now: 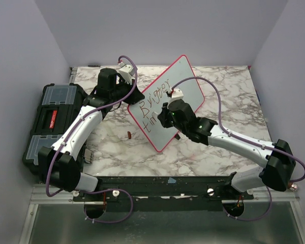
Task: Write a sentence on the whiteboard
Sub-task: Write on the whiteboard at the whiteboard stand.
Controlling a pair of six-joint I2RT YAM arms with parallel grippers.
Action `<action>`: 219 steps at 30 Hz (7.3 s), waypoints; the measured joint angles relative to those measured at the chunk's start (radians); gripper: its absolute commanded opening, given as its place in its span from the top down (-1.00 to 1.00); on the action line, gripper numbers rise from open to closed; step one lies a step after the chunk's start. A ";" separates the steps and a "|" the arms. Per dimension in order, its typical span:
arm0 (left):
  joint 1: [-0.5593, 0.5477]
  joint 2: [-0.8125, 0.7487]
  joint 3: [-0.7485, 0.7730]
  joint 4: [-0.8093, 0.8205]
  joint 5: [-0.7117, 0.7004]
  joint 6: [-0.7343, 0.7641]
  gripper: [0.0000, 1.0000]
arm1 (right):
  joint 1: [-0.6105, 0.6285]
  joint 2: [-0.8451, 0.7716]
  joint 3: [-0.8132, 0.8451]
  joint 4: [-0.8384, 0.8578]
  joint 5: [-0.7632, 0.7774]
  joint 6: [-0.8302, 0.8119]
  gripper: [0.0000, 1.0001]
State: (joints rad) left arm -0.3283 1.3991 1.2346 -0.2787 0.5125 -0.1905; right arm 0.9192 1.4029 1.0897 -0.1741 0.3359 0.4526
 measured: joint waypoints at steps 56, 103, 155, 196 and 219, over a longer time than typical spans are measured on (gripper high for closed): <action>-0.008 -0.008 0.000 0.007 0.027 -0.001 1.00 | -0.053 -0.118 -0.088 -0.036 -0.032 -0.054 0.99; -0.006 -0.008 0.000 0.004 0.023 0.001 1.00 | -0.101 -0.076 -0.134 0.066 -0.102 -0.061 0.99; -0.003 -0.006 0.001 0.000 0.027 0.000 1.00 | -0.111 -0.085 -0.158 0.033 -0.118 -0.090 0.99; -0.007 -0.004 0.011 -0.003 0.047 -0.001 1.00 | -0.164 -0.169 -0.125 -0.008 -0.075 -0.146 0.99; -0.007 -0.019 0.017 -0.045 0.037 0.000 1.00 | -0.188 -0.172 -0.124 0.013 -0.174 -0.138 0.99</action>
State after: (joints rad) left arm -0.3351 1.3796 1.2518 -0.3241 0.5491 -0.1905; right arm 0.7307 1.2304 0.9657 -0.1616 0.1616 0.3141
